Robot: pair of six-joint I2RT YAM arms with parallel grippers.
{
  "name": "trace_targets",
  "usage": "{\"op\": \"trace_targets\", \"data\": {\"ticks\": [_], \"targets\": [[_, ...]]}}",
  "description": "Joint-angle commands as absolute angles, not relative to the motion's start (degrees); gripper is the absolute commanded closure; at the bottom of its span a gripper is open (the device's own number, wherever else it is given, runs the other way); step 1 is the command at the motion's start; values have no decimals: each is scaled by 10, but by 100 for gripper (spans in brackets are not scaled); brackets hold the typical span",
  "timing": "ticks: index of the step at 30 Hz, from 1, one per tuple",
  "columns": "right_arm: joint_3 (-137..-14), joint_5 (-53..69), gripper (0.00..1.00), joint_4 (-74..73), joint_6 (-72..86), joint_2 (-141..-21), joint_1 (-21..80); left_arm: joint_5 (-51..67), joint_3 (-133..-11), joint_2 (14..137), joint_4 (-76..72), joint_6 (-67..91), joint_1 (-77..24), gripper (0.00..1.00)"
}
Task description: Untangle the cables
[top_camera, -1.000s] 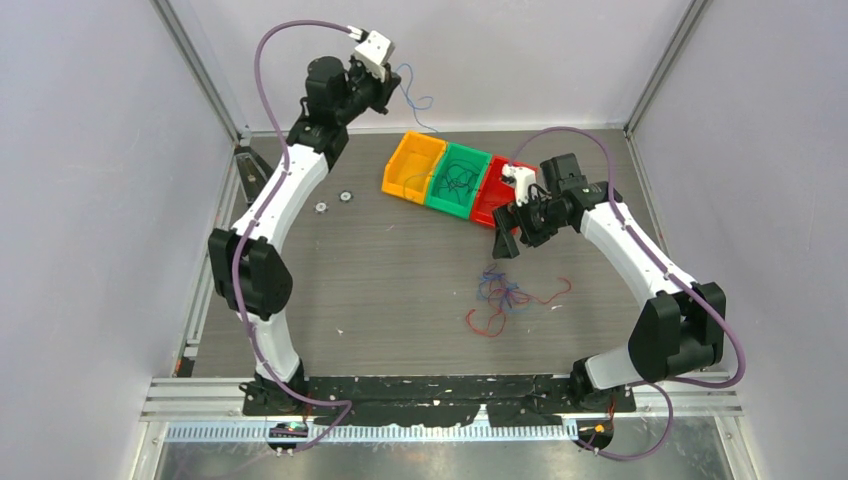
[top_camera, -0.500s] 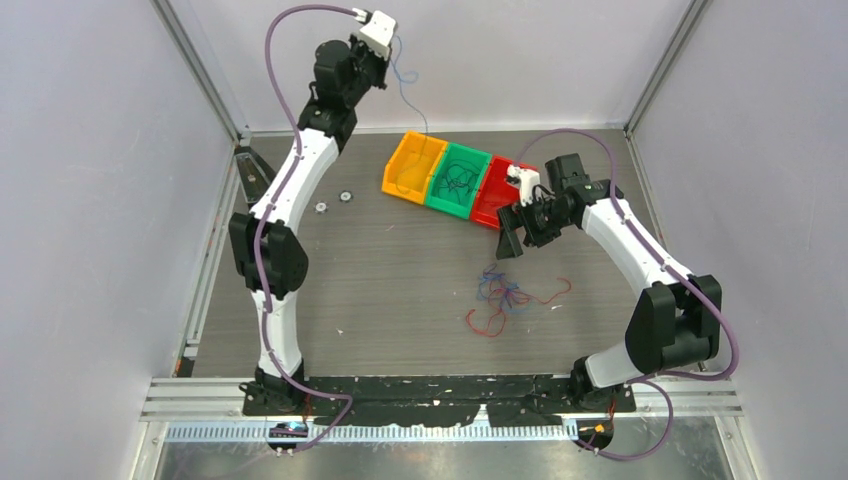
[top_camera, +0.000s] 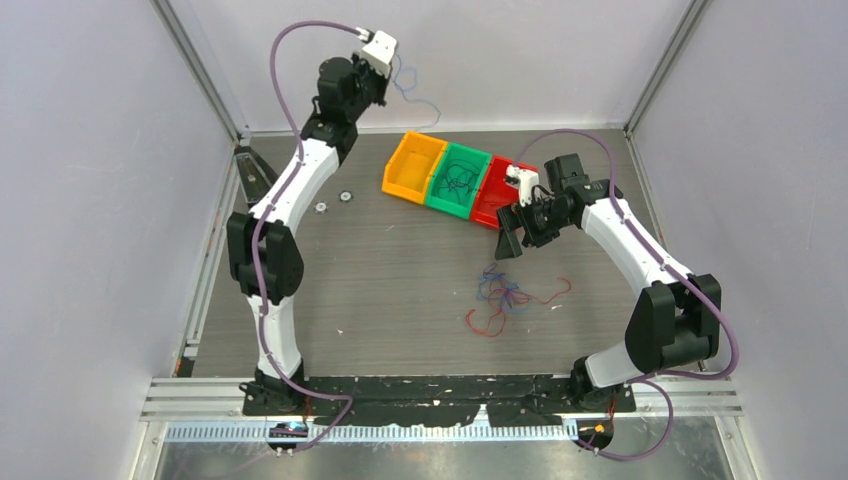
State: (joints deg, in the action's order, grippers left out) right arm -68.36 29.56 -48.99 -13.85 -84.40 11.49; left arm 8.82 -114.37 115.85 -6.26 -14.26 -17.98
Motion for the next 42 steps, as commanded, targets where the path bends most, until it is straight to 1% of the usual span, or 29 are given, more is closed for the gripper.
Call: {"op": "trace_targets", "data": {"ticks": [1,5,8,11,19,22,26,34,40,42], "targets": [[-695,304,5,-492,-148,-842,110,110,-1060,1092,-107,-149,-177,100],[-690,304,5,-492,-149,-846,107,116,-1002,1057,-126,-145,-177,100],[-690,307,5,-492,-149,-846,105,124,-1001,1042,-126,-139,-177,100],[-693,312,5,-492,-146,-847,104,121,-1043,1046,-111,-129,-177,100],[-694,312,5,-492,-141,-840,103,99,-1241,1095,-69,-95,-176,100],[-692,313,5,-492,-141,-840,102,100,-1270,1100,-58,-92,-176,100],[-692,314,5,-492,-141,-842,102,105,-1244,1083,-58,-96,-176,100],[-691,318,5,-492,-140,-848,100,122,-1116,1053,-86,-114,-176,100],[-688,318,5,-490,-141,-854,97,110,-1055,1075,-104,-135,-176,100],[-685,317,5,-490,-143,-854,95,107,-1053,1087,-113,-136,-176,100]]}}
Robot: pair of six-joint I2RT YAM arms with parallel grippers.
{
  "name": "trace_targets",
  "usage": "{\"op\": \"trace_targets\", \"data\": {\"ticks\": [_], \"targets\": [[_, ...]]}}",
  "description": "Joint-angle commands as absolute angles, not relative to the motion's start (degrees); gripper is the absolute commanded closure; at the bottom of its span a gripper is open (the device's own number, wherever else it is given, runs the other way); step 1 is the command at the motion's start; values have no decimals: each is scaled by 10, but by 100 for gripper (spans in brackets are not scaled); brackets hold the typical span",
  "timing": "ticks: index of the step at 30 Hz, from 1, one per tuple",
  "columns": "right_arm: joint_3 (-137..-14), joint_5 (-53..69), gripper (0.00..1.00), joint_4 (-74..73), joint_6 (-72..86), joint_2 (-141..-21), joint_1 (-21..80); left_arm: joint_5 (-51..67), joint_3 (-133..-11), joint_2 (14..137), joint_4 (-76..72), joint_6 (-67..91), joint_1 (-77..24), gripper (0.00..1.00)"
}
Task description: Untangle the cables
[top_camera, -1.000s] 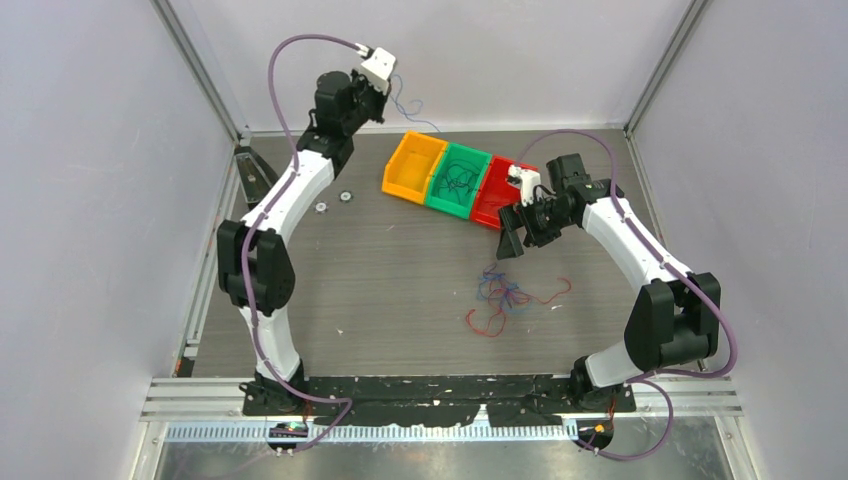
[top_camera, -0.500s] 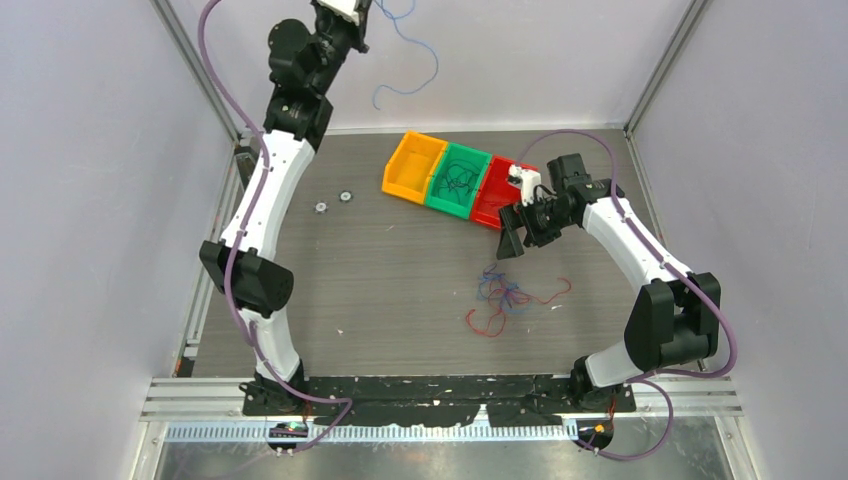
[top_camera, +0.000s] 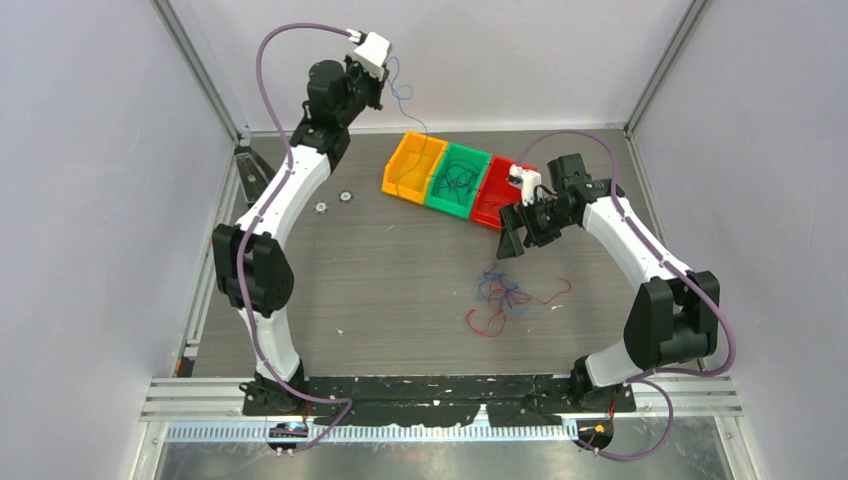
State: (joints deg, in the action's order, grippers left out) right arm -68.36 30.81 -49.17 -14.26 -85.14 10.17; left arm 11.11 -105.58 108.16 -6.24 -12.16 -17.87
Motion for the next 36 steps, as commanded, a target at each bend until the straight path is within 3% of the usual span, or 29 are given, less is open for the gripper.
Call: {"op": "trace_targets", "data": {"ticks": [1,11,22,32,36], "targets": [[-684,316,5,-490,-145,-854,94,108,-1060,1093,-113,-135,-176,100],[-688,326,5,-490,-142,-867,91,101,-1229,1153,-67,-125,-176,100],[-686,325,5,-493,-144,-864,87,108,-1209,1126,-67,-124,-176,100],[-676,329,5,-506,-157,-856,78,209,-980,956,-61,-124,-176,100],[-680,339,5,-509,-156,-858,78,213,-945,919,-30,-124,-176,100]]}}
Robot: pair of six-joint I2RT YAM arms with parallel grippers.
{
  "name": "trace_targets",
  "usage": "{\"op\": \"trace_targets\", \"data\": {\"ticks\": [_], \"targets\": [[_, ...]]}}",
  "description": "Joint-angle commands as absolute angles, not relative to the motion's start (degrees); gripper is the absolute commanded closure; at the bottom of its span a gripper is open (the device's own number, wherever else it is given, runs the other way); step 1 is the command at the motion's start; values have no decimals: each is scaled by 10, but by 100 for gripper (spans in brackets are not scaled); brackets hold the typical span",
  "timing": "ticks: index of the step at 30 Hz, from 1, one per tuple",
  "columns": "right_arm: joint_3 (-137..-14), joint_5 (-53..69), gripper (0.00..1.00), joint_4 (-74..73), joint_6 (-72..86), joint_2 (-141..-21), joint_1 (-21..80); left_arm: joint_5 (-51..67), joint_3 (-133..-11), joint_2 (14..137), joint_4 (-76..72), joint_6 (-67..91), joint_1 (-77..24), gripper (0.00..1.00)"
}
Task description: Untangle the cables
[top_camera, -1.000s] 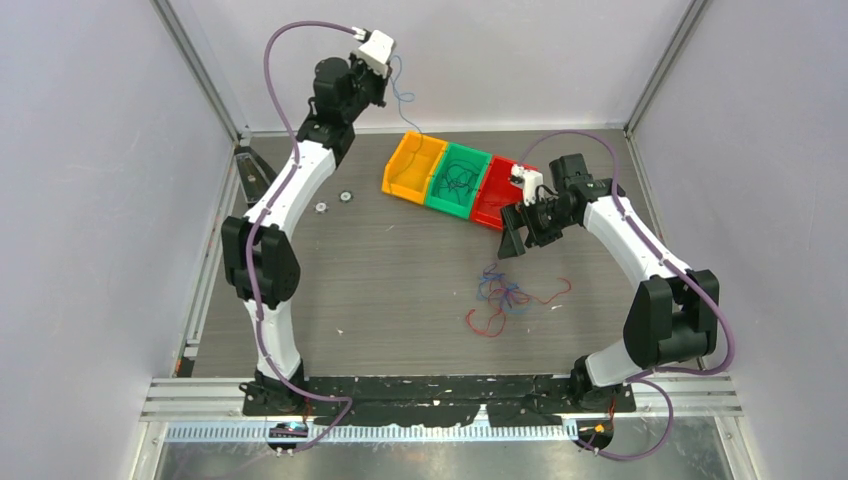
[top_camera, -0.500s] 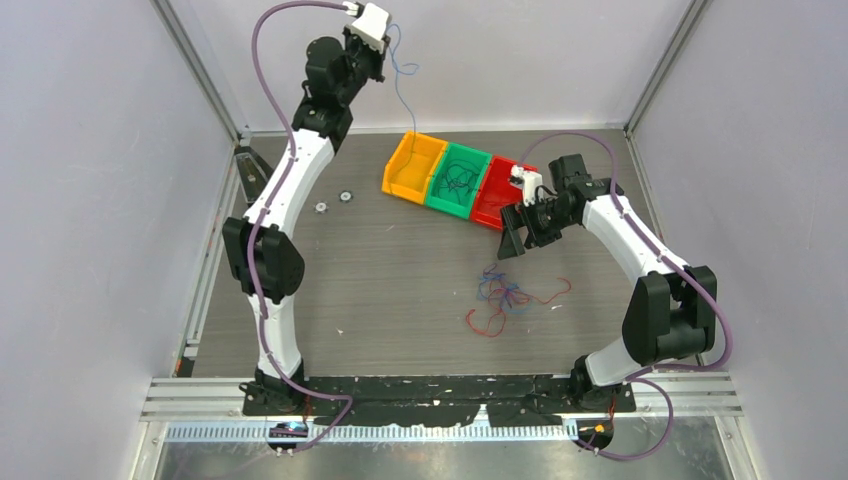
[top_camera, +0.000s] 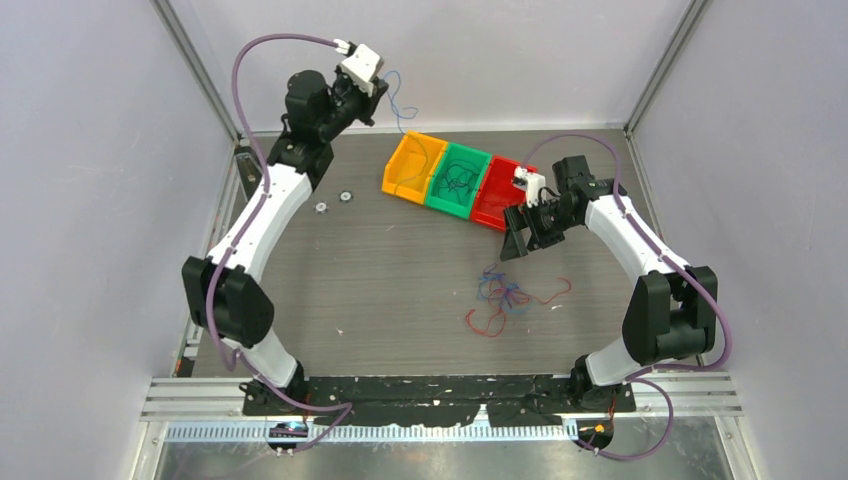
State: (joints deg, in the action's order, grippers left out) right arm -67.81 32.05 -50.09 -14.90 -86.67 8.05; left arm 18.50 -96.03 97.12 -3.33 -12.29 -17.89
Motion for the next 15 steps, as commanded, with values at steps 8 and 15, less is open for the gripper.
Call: {"op": "trace_targets", "data": {"ticks": [8,15], "targets": [[-683,343,5,-513,-154,-853,77,219,-989,909,31,-98,-176,100],[-682,345,5,-513,-154,-855,77,200,-1060,948,40,-109,-176,100]]}}
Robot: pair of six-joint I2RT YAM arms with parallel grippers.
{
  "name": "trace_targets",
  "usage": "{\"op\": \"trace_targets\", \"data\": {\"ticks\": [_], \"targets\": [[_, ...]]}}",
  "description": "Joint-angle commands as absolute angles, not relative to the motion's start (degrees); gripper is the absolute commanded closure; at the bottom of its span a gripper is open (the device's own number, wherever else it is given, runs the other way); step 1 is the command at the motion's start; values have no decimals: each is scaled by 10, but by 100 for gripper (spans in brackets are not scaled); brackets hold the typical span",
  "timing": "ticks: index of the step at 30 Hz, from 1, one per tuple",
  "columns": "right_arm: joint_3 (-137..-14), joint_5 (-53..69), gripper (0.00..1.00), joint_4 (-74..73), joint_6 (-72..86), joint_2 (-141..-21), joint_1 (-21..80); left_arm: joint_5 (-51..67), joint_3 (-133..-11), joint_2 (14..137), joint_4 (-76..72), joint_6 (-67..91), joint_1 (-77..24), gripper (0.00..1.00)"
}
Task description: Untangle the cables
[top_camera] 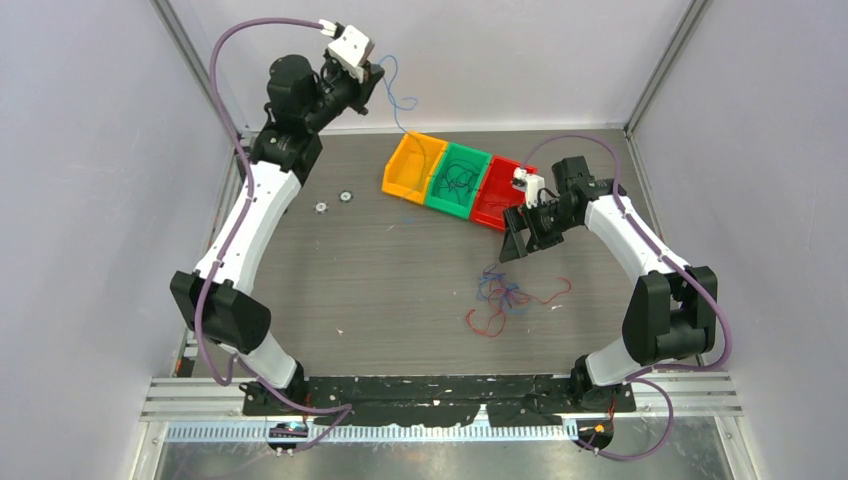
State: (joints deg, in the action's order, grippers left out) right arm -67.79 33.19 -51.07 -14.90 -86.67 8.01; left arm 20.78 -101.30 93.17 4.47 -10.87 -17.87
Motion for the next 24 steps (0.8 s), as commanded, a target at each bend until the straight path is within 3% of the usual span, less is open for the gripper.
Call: {"op": "trace_targets", "data": {"ticks": [1,16,24], "targets": [[-682,346,5,-513,-154,-856,77,196,-1069,955,38,-108,-176,100],[-678,351,5,-508,-157,-874,76,167,-1155,1090,13,-135,-176,100],[-672,343,5,-509,-161,-868,74,199,-1003,1064,-10,-139,-182,100]]}}
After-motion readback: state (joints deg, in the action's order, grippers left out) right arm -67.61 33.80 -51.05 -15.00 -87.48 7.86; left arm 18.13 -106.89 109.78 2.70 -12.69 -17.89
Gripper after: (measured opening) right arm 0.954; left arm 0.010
